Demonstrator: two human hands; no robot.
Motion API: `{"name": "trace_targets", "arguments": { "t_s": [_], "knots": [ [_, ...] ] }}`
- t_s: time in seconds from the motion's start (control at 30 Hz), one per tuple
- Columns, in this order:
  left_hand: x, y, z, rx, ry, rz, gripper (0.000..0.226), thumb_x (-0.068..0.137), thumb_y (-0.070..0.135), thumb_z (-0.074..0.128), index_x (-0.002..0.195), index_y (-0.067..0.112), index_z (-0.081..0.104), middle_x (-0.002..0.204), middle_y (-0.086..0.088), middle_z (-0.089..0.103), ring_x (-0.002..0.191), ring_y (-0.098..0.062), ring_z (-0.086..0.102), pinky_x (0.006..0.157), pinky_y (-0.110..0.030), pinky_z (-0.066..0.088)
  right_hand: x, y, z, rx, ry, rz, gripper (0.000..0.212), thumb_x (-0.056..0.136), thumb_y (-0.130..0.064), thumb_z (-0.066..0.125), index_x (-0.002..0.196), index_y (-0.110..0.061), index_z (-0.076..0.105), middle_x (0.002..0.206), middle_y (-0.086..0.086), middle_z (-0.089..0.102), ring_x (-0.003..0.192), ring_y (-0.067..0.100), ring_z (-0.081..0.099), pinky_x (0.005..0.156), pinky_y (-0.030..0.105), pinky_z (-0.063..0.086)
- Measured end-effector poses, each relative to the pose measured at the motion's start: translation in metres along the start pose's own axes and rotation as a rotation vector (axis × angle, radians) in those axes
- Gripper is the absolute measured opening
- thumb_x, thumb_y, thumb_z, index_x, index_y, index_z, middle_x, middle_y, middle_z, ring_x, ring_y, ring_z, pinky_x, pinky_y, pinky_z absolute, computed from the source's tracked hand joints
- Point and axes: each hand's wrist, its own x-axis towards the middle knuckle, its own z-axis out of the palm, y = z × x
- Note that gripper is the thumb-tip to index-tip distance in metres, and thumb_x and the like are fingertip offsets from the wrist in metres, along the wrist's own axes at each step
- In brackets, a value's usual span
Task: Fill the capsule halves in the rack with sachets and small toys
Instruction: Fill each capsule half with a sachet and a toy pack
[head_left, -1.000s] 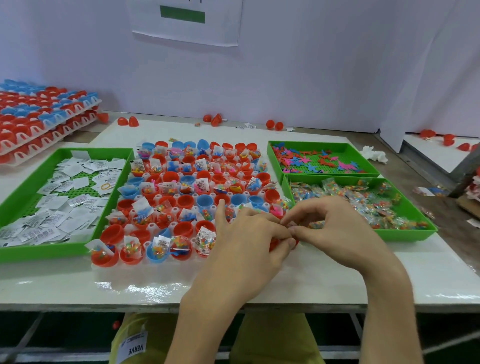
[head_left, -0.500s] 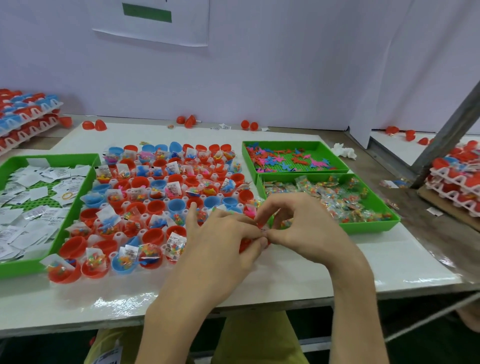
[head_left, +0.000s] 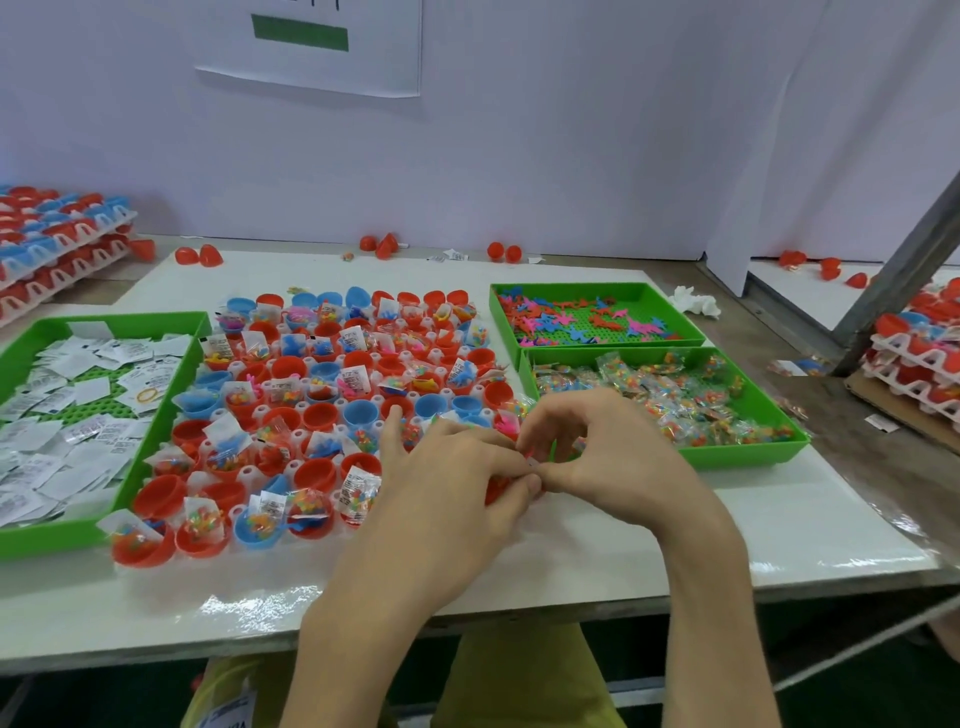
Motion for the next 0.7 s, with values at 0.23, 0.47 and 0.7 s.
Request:
{"name": "trace_targets", "arguments": {
  "t_s": [0.23, 0.47, 0.7],
  "knots": [
    [0.0, -0.001, -0.005, -0.044, 0.016, -0.002, 0.031, 0.089, 0.054, 0.039, 0.083, 0.044, 0.069, 0.093, 0.033, 0.056, 0.107, 0.006, 0.038, 0.117, -0.051, -0.009, -0.003, 0.001, -0.007, 0.04, -0.015, -0.02, 0.027, 0.072, -0.004, 0.082, 0.084, -0.027, 0.074, 0.081, -0.003, 0.072, 0.071, 0.016, 0.063, 0.066, 0.032, 0.054],
    [-0.002, 0.001, -0.011, -0.121, 0.011, -0.012, 0.028, 0.094, 0.048, 0.045, 0.091, 0.042, 0.072, 0.101, 0.034, 0.059, 0.11, 0.007, 0.042, 0.118, -0.047, -0.003, -0.006, 0.002, -0.011, 0.085, 0.025, -0.045, 0.021, 0.078, -0.009, 0.081, 0.087, -0.027, 0.075, 0.081, -0.002, 0.074, 0.074, 0.01, 0.066, 0.074, 0.035, 0.057],
    [-0.007, 0.007, -0.022, -0.201, 0.182, -0.02, 0.021, 0.095, 0.031, 0.059, 0.112, 0.044, 0.065, 0.106, 0.034, 0.06, 0.11, 0.01, 0.047, 0.121, -0.047, 0.017, -0.005, 0.004, -0.008, 0.072, 0.035, -0.012, 0.026, 0.077, -0.005, 0.081, 0.087, -0.028, 0.075, 0.079, -0.003, 0.073, 0.072, 0.01, 0.066, 0.077, 0.04, 0.056]
  ]
}}
